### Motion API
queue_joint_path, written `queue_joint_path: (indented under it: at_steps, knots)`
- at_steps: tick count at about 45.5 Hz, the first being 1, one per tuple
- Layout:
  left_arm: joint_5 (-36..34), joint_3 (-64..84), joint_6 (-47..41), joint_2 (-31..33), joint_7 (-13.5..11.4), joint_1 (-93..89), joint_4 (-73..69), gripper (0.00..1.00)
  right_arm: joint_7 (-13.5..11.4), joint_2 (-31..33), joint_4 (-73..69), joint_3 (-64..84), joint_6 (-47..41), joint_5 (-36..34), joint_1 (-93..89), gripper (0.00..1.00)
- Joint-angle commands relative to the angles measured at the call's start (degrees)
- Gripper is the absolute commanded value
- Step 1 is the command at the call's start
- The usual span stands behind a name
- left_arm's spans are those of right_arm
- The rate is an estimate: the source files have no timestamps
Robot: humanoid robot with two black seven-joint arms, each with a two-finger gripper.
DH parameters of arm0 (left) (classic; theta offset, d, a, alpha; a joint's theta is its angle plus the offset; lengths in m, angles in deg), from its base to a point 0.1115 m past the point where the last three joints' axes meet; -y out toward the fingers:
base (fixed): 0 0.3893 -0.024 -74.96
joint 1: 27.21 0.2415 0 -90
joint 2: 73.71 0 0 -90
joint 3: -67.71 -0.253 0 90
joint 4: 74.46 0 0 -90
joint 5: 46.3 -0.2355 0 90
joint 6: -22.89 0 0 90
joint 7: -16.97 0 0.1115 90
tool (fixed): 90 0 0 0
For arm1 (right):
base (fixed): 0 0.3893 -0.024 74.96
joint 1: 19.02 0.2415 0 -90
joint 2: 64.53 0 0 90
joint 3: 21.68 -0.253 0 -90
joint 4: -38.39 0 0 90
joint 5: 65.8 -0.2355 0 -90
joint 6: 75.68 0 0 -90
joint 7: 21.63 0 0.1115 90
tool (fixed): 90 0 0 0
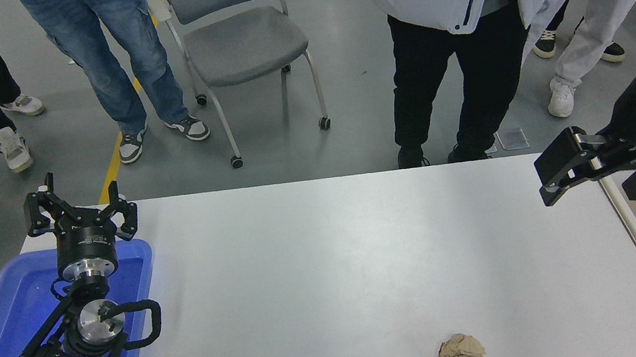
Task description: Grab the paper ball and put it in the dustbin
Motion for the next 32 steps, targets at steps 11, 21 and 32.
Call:
queue_joint_path:
  at_steps: [11,21,32]
  knots:
    - [0.09,0.09,0.00,0.04,0.00,0.00,0.00,0.99,-0.01,0.27,0.00,-0.08,-0.05,0.10,-0.11,1.00]
    - [0.09,0.09,0.00,0.04,0.00,0.00,0.00,0.99,-0.01,0.36,0.00,-0.26,0.12,0.10,-0.90,1.00]
    - [0.09,0.09,0.00,0.04,0.00,0.00,0.00,0.99,0.08,0.01,0.00,-2.89,3.02,-0.16,-6.69,1.00]
